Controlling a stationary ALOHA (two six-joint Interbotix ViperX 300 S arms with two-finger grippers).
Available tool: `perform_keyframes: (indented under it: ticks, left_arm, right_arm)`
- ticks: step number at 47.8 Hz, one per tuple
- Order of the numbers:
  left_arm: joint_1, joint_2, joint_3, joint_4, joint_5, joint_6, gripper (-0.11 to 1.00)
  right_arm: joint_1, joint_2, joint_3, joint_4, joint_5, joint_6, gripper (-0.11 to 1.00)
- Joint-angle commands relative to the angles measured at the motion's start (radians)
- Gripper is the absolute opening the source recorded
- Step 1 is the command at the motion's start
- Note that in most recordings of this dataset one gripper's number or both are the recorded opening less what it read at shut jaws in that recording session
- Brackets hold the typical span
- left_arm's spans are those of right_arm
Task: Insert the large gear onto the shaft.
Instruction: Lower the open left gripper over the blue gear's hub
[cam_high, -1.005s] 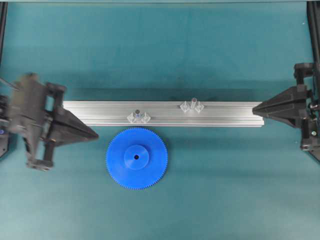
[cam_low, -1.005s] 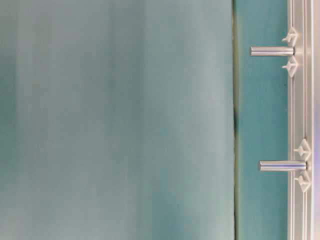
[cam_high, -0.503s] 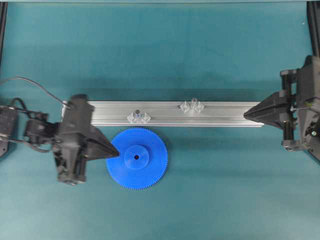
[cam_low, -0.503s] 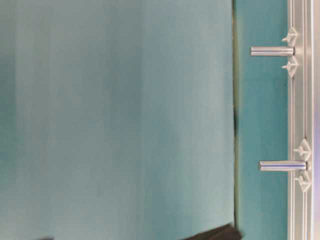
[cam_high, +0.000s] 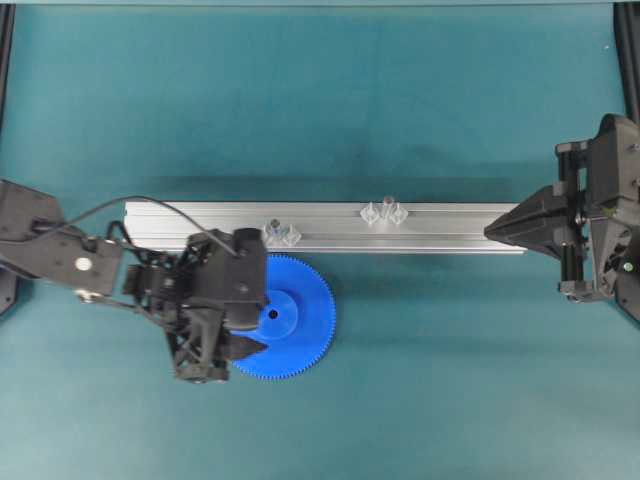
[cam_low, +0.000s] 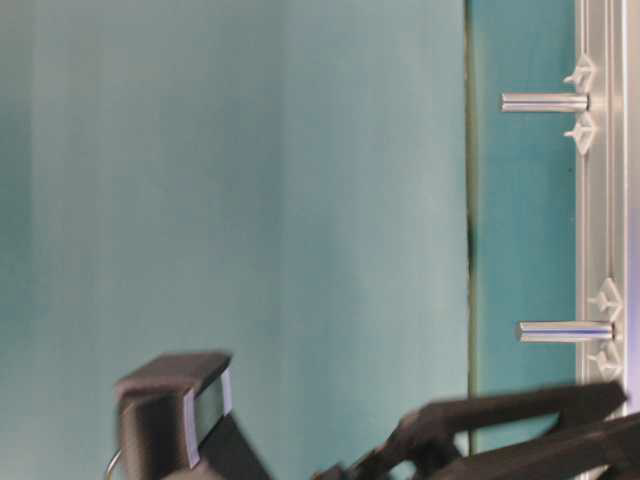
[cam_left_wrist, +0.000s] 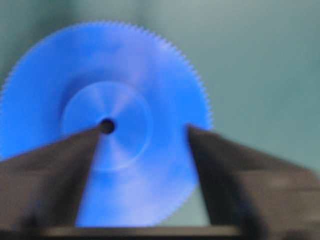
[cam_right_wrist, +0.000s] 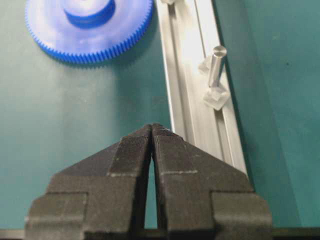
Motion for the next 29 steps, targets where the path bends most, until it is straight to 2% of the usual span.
perform_keyframes:
  ticks: [1,5,11,18,29]
  left_arm:
    - [-0.003,0.008,-0.04,0.003,0.002,0.002,0.84]
    - [0.0,0.021,-0.06,0.003,0.018,0.003,0.93]
    - [0.009,0.048,-0.086,0.005,0.087,0.023,0.91]
    - [0.025,0.091,-0.138,0.003,0.169,0.077,0.91]
    - [0.054,0.126,-0.19,0.003,0.215,0.109,0.91]
  right_arm:
    - [-0.003,0.002,-0.009,-0.002,-0.008,0.008,0.1]
    - [-0.003,0.0,-0.012,-0.002,-0.008,0.009,0.1]
    - [-0.003,-0.003,-0.012,-0.002,-0.011,0.009,0.1]
    - [-0.003,-0.006,-0.009,0.0,-0.009,0.009,0.1]
    - [-0.002,-0.017,-0.009,0.0,-0.009,0.011,0.1]
